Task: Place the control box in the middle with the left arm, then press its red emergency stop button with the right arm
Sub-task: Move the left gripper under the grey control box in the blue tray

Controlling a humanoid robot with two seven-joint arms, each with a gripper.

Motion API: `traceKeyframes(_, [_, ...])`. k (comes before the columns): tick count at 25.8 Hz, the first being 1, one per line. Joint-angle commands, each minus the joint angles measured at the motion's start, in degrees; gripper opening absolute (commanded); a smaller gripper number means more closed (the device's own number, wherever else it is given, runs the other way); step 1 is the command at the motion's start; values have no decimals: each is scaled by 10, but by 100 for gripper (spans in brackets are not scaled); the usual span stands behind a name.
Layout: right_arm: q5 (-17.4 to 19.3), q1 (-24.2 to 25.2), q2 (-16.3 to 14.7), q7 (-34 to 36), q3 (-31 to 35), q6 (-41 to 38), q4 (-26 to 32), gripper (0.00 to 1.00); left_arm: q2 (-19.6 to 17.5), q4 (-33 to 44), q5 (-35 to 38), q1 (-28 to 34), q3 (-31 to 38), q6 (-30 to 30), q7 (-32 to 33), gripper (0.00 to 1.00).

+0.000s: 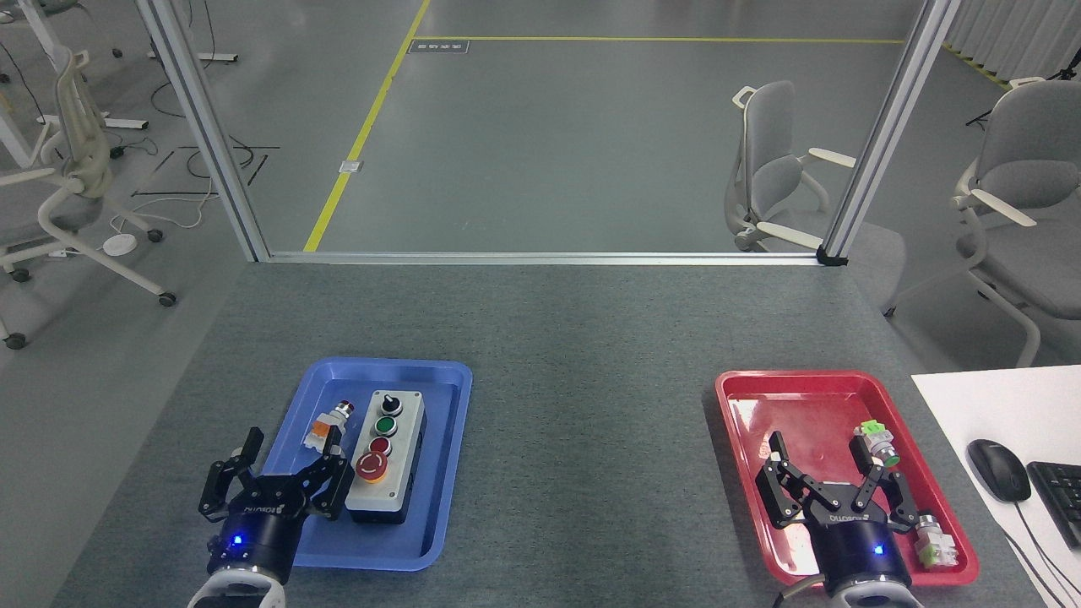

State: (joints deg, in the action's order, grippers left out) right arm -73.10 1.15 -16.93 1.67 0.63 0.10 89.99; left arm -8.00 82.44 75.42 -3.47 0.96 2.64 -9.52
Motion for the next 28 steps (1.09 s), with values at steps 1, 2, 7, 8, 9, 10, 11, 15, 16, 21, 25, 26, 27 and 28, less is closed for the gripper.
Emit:
traceKeyframes(1, [0, -7, 8, -3, -5, 2, -1, 98, 0, 0, 0, 0, 0, 0, -5, 99])
traceKeyframes(2, [-1, -12, 10, -3, -11, 3, -1, 98, 0, 0, 1, 1, 1, -1, -9, 99])
traceKeyframes(7, [-3, -13, 19, -4, -13, 5, 0, 98, 0, 6, 0, 4, 3, 1, -9, 99])
traceKeyframes(8, [-3, -13, 18, -4, -13, 5, 0, 98, 1, 8, -1, 4, 4, 1, -7, 99])
traceKeyframes(9, [-3, -13, 18, -4, -13, 5, 0, 98, 0, 7, -3, 4, 4, 1, -7, 99])
traceKeyframes(10, [-3, -13, 18, -4, -13, 5, 0, 98, 1, 9, -4, 7, 3, 2, -6, 99])
traceKeyframes(11, [-3, -13, 18, -5, -13, 5, 0, 98, 1, 11, -4, 7, 3, 5, -6, 99])
traceKeyframes(15, [-11, -32, 22, -5, -15, 5, -10, 98, 7, 51, -1, 70, 3, 31, -11, 99])
traceKeyframes(16, [-11, -33, 27, -5, -17, 3, -16, 98, 11, 69, -1, 90, 0, 26, -12, 99])
traceKeyframes(21, [-13, -35, 36, -6, -23, 6, -19, 98, 55, 96, 14, 140, -7, 19, -14, 99])
traceKeyframes(25, [-13, -35, 35, -6, -23, 6, -19, 98, 83, 91, 113, 139, -27, -31, -13, 99])
traceKeyframes(26, [-13, -35, 36, -6, -23, 5, -20, 98, 92, 87, 135, 136, -35, -47, -9, 99])
traceKeyframes(27, [-13, -35, 36, -5, -23, 6, -22, 98, 100, 82, 147, 132, -40, -58, -7, 99])
traceKeyframes(28, [-13, -35, 36, -5, -23, 5, -24, 98, 108, 71, 151, 128, -47, -65, -6, 99])
